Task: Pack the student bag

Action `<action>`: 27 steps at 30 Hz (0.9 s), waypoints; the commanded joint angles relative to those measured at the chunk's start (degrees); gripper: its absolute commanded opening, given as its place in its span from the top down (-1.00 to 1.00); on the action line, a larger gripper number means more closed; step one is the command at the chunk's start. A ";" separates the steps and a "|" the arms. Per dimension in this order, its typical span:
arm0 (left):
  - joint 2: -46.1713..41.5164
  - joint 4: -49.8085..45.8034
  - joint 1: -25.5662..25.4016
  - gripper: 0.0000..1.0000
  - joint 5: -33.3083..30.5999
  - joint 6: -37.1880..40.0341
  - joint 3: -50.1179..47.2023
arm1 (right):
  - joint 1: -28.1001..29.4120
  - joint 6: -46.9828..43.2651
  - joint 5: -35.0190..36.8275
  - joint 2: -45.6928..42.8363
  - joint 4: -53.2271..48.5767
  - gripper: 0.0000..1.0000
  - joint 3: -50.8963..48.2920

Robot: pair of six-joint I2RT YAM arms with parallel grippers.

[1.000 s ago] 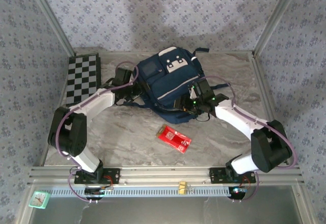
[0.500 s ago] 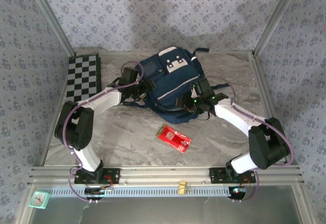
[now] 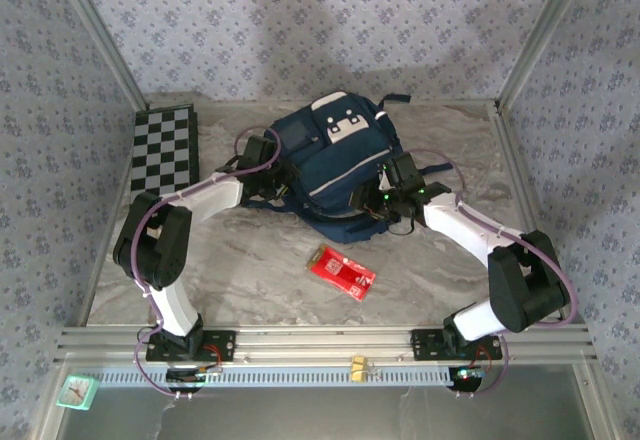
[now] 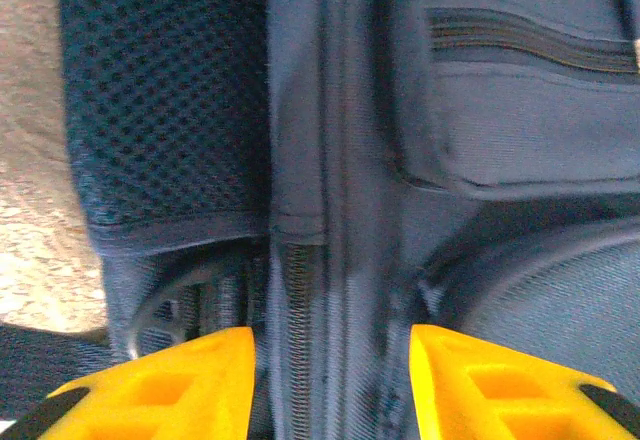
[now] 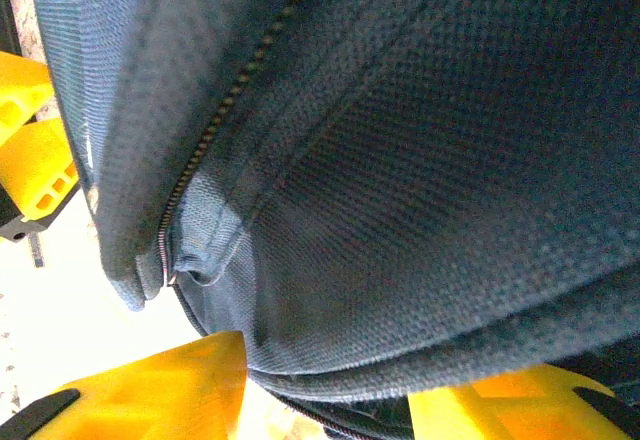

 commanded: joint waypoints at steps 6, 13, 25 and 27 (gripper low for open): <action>4.15 2.12 -0.18 0.22 0.61 -4.05 1.02 | -0.58 0.78 -0.02 0.56 0.24 0.08 -1.03; 7.74 1.36 -1.07 0.23 0.51 -3.69 5.95 | -0.68 0.62 -0.29 1.33 0.59 0.08 -1.14; 9.25 5.52 -3.75 0.77 -2.01 -6.94 8.24 | -1.69 -0.31 -0.72 3.66 0.69 0.09 0.04; 8.74 5.56 -3.75 0.91 -2.11 -6.73 8.18 | -2.45 -1.21 -0.82 4.00 -0.01 0.10 0.64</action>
